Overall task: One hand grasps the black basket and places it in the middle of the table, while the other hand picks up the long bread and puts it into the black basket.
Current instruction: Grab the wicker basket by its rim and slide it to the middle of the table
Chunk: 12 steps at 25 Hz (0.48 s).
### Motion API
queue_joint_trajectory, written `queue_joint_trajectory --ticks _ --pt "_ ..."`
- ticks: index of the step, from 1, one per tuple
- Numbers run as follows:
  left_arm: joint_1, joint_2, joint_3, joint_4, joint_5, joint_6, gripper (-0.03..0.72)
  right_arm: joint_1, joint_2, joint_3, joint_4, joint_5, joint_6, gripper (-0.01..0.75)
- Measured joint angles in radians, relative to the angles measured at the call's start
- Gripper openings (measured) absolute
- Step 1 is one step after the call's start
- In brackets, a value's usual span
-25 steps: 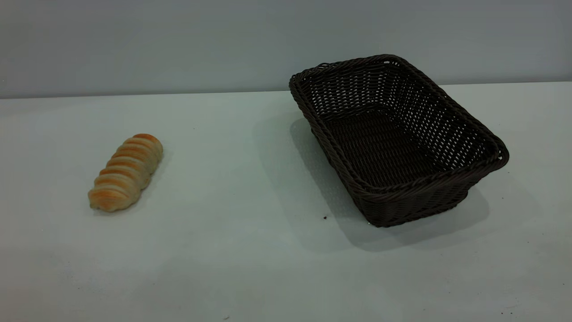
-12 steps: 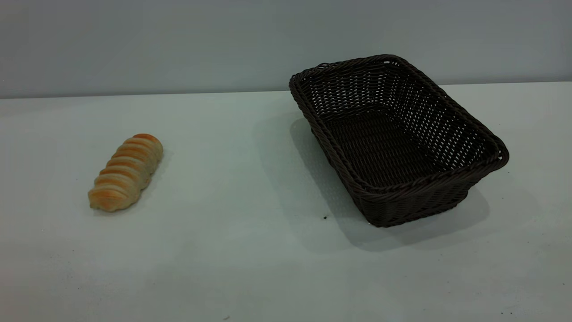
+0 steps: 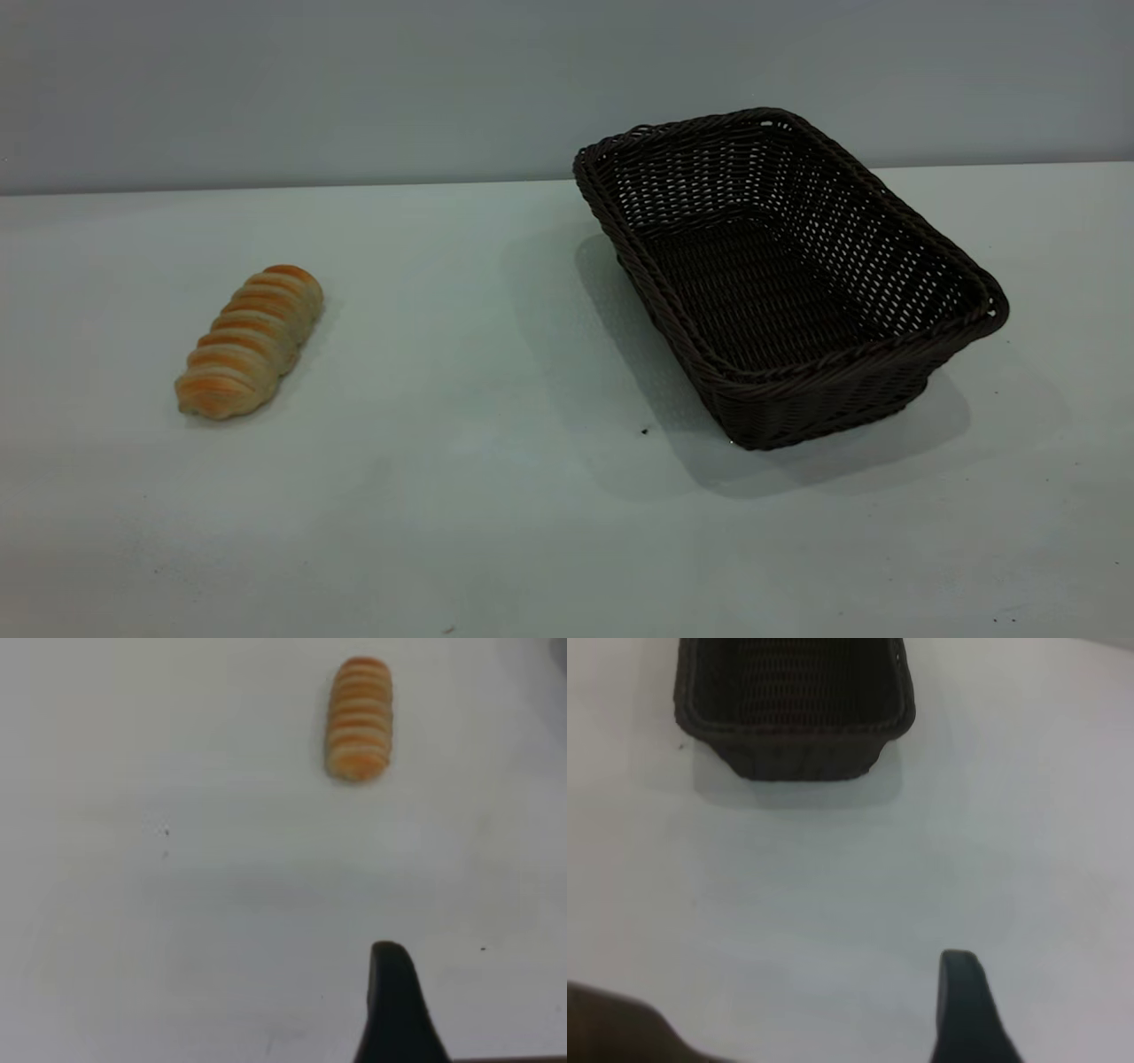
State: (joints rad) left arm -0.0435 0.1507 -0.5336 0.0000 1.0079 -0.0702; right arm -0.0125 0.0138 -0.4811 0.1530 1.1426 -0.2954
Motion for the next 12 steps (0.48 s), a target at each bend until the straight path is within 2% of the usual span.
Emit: queue_joint_trajectory --ticks 6,12 --pt "0.0 0.131 -0.067 0.0 -0.039 0.007 0.501 0.0 0.117 -0.011 0.054 -0.038 -0.012 0.46" --pt "0.0 0.237 -0.135 0.0 -0.037 0.011 0.501 -0.001 0.344 -0.042 0.232 -0.112 -0.041 0.46"
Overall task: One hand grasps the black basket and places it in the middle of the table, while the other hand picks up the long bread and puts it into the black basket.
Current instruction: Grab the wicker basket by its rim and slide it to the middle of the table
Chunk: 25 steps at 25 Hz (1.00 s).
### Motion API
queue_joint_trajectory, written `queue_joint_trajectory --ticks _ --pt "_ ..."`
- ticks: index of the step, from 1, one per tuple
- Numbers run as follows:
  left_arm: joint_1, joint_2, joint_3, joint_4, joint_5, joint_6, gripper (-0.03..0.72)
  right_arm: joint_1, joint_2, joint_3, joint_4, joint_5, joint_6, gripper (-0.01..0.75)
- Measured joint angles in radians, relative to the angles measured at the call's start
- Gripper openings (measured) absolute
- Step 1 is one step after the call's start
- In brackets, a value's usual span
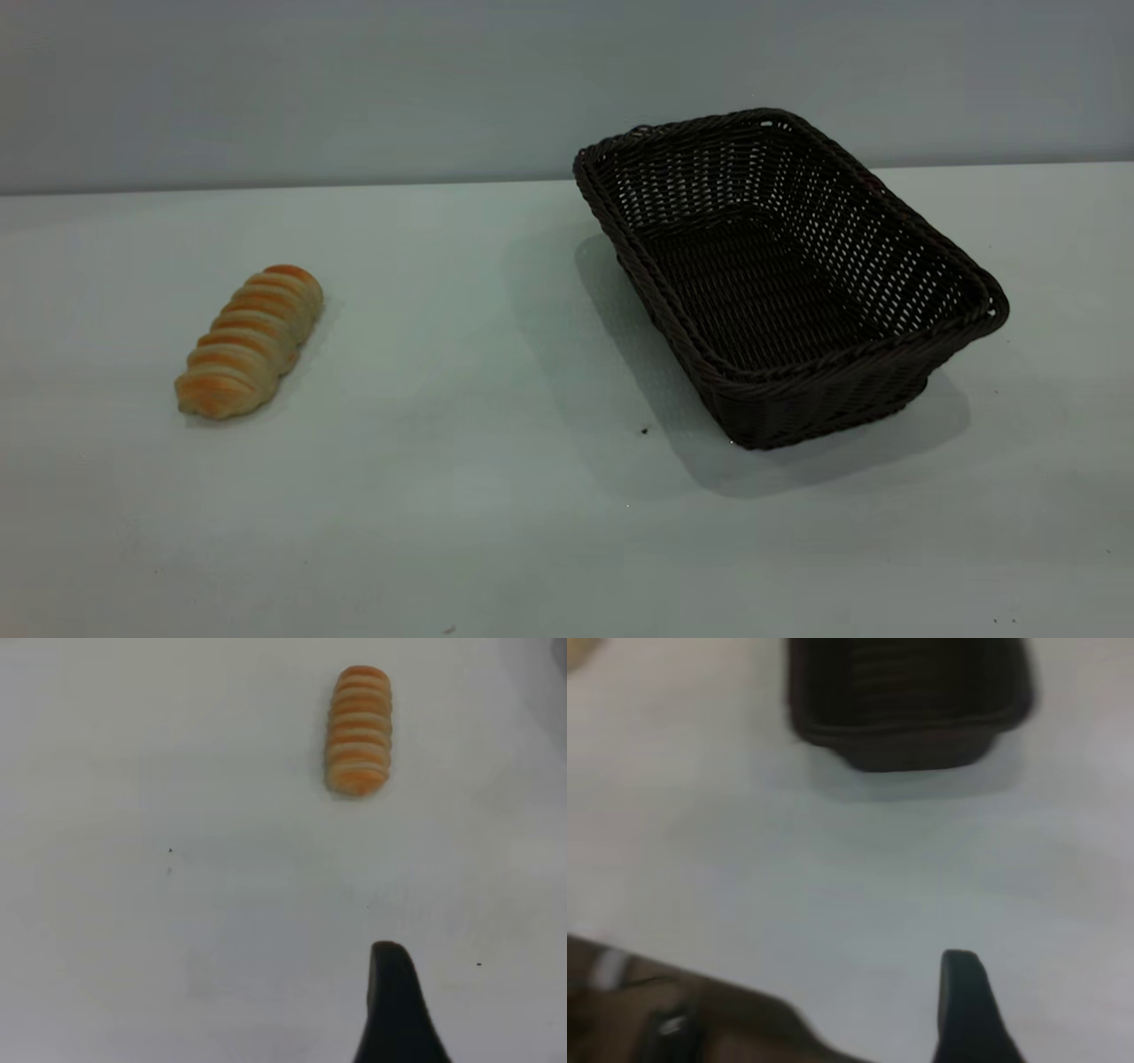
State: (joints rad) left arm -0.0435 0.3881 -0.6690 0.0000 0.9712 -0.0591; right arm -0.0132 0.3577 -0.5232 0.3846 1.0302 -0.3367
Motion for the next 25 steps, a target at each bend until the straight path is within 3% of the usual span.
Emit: queue_joint_trajectory --ticks 6,16,19,25 --pt "0.0 0.029 -0.021 0.0 0.005 -0.011 0.501 0.0 0.285 -0.059 0.12 -0.071 -0.08 0.46" --pt "0.0 0.031 -0.021 0.0 0.045 -0.041 0.501 0.01 0.674 -0.192 0.197 -0.028 -0.204 0.46" --pt "0.0 0.031 -0.021 0.0 0.048 -0.052 0.501 0.068 0.734 -0.213 0.201 -0.049 -0.209 0.46" --pt "0.0 0.031 -0.021 0.0 0.051 -0.068 0.501 0.27 0.863 -0.219 0.175 -0.225 -0.213 0.46"
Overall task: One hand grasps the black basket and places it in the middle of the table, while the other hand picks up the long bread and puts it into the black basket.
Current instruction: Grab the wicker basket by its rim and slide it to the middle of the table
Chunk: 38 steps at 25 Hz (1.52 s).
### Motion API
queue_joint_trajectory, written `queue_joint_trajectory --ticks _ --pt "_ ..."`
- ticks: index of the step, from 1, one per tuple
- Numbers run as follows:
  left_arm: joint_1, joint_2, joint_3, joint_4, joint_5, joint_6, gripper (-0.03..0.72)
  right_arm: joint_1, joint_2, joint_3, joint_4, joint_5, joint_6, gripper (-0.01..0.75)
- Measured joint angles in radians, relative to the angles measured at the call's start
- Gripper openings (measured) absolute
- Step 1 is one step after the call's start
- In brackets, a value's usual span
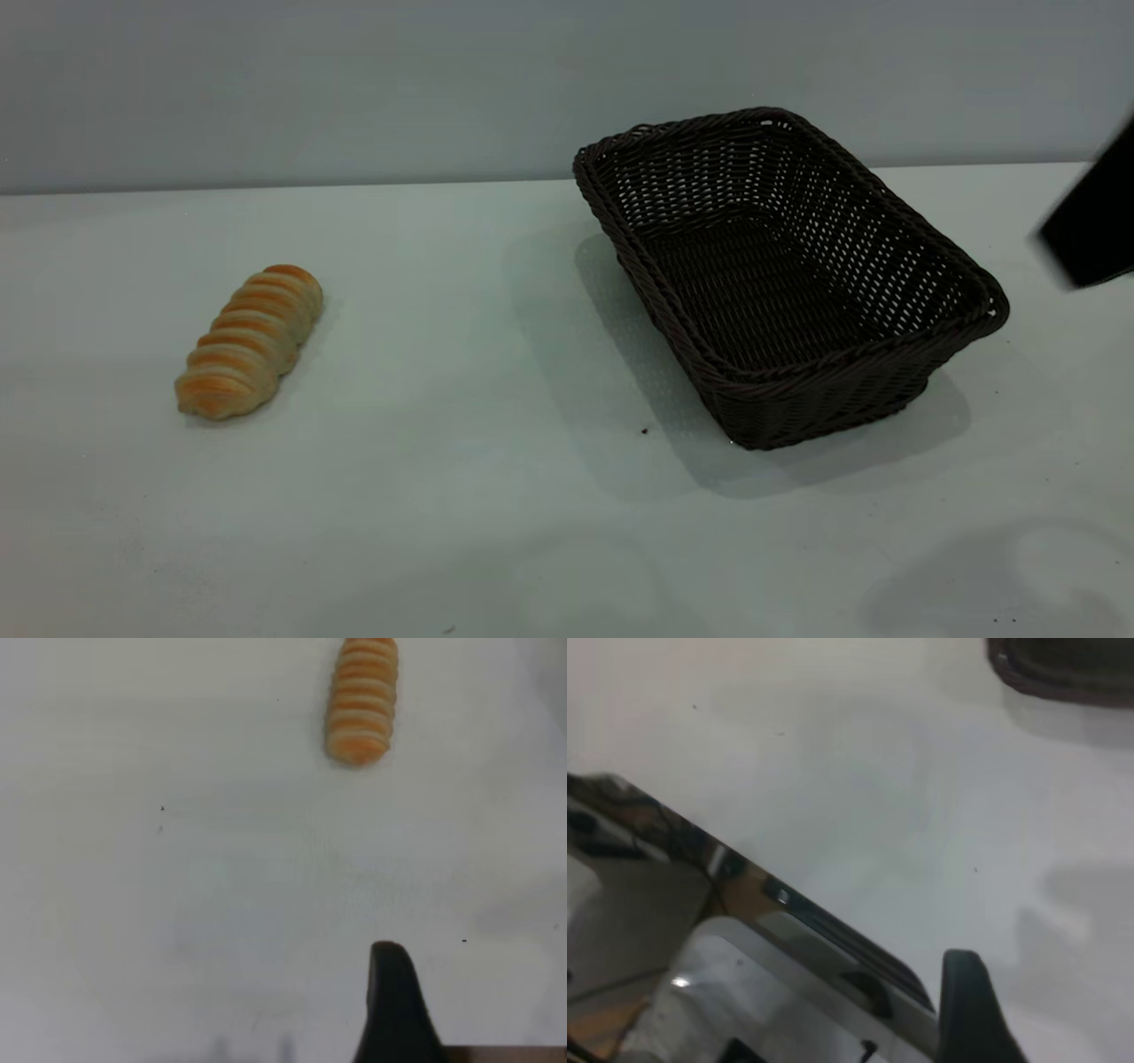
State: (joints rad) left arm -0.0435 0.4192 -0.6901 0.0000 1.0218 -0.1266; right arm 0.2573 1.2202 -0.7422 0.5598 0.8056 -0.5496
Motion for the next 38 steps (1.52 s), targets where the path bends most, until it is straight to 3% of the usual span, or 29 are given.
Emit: queue_joint_trajectory --ticks 3,8,16,23,30,38 --pt "0.0 0.0 0.0 0.0 0.013 -0.002 0.501 0.056 0.095 -0.022 -0.051 -0.062 0.036 0.46" --pt "0.0 0.0 0.0 0.0 0.034 -0.006 0.501 0.062 0.254 -0.102 -0.082 -0.122 0.204 0.46" --pt "0.0 0.0 0.0 0.0 0.049 -0.02 0.501 0.062 0.435 -0.137 0.019 -0.316 0.466 0.46" --pt "0.0 0.0 0.0 0.0 0.055 -0.011 0.501 0.062 0.558 -0.137 0.151 -0.451 0.564 0.46" --pt "0.0 0.0 0.0 0.0 0.056 0.004 0.501 0.062 0.57 -0.137 0.218 -0.477 0.61 0.46" --pt "0.0 0.0 0.0 0.0 0.057 0.005 0.501 0.059 0.572 -0.107 0.217 -0.538 0.853 0.46"
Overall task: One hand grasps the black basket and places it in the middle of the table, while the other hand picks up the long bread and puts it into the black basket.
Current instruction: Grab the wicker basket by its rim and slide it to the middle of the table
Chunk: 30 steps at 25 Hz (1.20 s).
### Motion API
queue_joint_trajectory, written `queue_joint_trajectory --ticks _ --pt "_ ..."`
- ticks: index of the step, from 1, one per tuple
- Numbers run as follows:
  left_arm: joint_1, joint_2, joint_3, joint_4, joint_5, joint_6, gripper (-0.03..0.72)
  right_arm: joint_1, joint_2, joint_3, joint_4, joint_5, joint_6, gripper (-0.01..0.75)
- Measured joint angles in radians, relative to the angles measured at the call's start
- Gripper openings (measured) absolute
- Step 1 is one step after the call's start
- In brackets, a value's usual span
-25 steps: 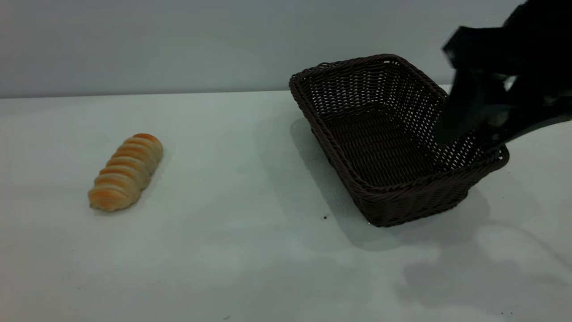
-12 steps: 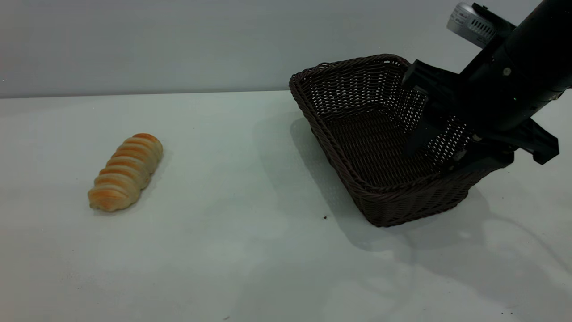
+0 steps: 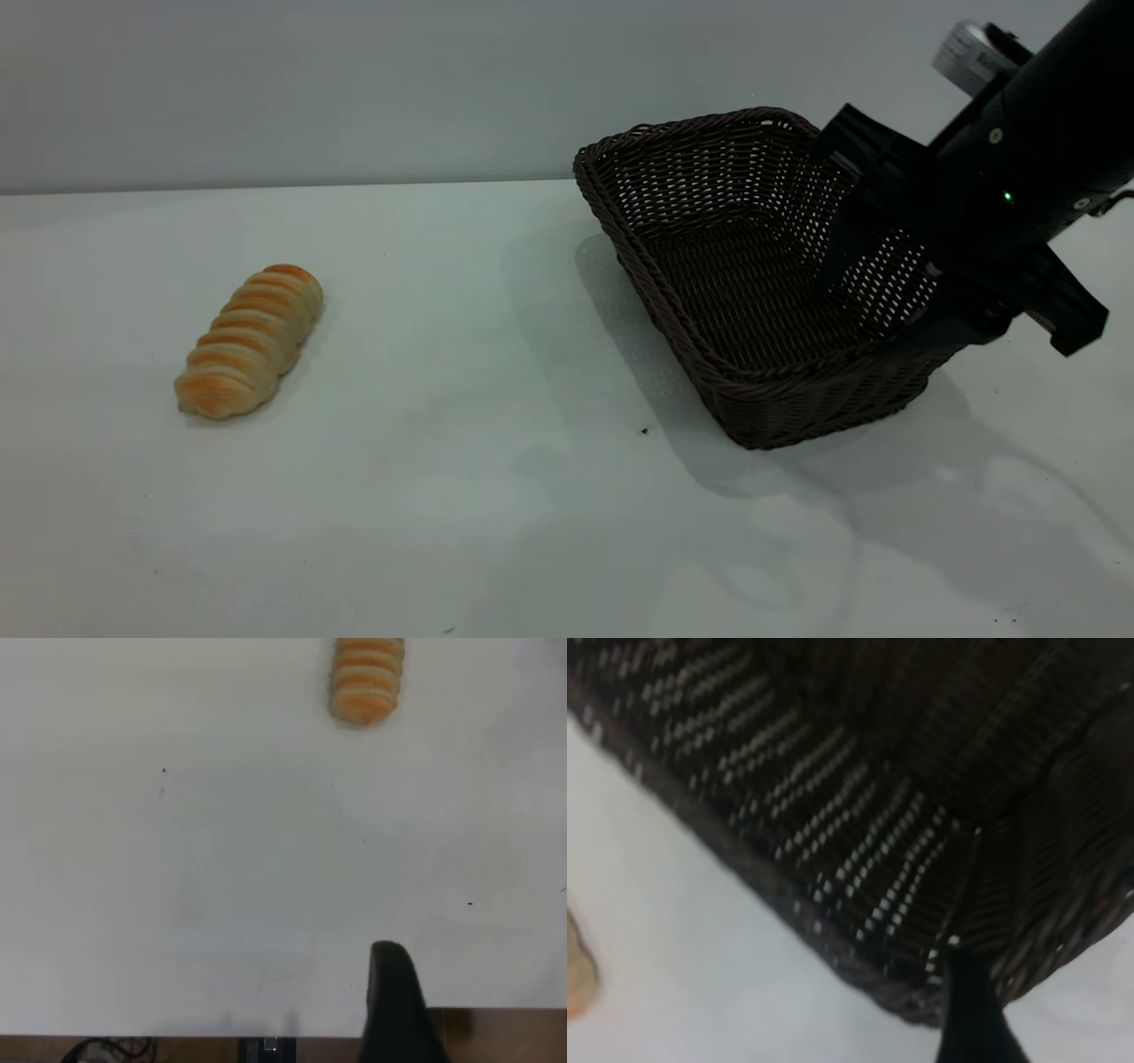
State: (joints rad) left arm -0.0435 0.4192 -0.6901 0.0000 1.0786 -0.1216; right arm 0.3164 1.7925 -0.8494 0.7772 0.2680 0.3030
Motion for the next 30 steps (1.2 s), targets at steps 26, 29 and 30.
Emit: queue_joint_trajectory --ticks 26,29,30 --pt "0.0 0.0 0.0 0.0 0.0 0.017 0.501 -0.017 0.302 -0.075 0.096 -0.198 0.061 0.377" --pt "0.0 0.0 0.0 0.0 0.0 0.017 0.501 -0.019 0.307 -0.082 0.103 -0.198 0.054 0.262" --pt "0.0 0.0 0.0 0.0 0.0 0.018 0.501 -0.021 0.307 -0.084 0.107 -0.198 0.05 0.221"
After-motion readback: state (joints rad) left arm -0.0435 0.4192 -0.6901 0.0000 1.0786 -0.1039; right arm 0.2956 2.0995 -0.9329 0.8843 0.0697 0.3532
